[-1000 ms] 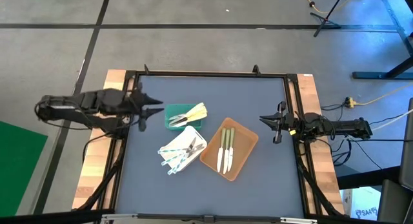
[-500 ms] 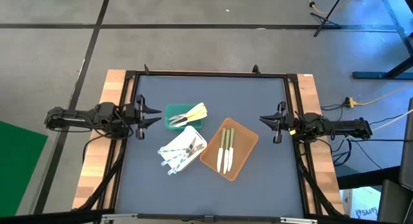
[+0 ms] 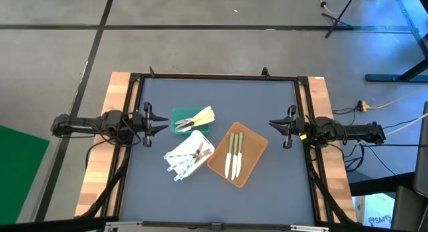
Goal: Sort silverware by color (type)
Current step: Return to Home Position
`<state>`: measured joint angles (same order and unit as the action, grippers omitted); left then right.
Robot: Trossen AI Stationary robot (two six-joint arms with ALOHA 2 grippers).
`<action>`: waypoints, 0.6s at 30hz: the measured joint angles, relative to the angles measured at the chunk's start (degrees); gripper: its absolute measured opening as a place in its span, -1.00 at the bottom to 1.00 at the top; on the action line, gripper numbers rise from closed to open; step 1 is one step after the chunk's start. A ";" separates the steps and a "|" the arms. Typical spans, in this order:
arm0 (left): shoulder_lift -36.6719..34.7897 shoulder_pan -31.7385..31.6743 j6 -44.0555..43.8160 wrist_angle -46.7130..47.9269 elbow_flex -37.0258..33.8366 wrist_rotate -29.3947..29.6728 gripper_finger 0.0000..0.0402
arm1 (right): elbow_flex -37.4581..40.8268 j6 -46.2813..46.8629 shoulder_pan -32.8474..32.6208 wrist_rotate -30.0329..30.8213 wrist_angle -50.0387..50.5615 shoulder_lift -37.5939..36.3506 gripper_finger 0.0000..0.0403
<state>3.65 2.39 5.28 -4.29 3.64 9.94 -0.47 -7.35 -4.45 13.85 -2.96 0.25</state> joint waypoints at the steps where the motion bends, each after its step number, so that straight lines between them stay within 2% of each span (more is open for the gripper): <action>1: -0.42 0.00 0.27 -0.01 -0.33 -0.01 -0.41 | 0.00 0.00 0.00 0.00 0.00 0.00 -0.85; 9: -3.58 -1.48 1.10 0.84 -3.24 1.46 -0.41 | 0.02 0.00 -0.02 0.00 0.00 0.00 -0.85; 18: -3.53 -3.93 0.91 2.07 -3.24 -0.62 -0.41 | 0.02 0.00 -0.02 0.00 0.00 0.01 -0.85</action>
<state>0.12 -1.53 6.19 -2.22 0.40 9.32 -0.45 -7.35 -4.47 13.85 -2.96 0.27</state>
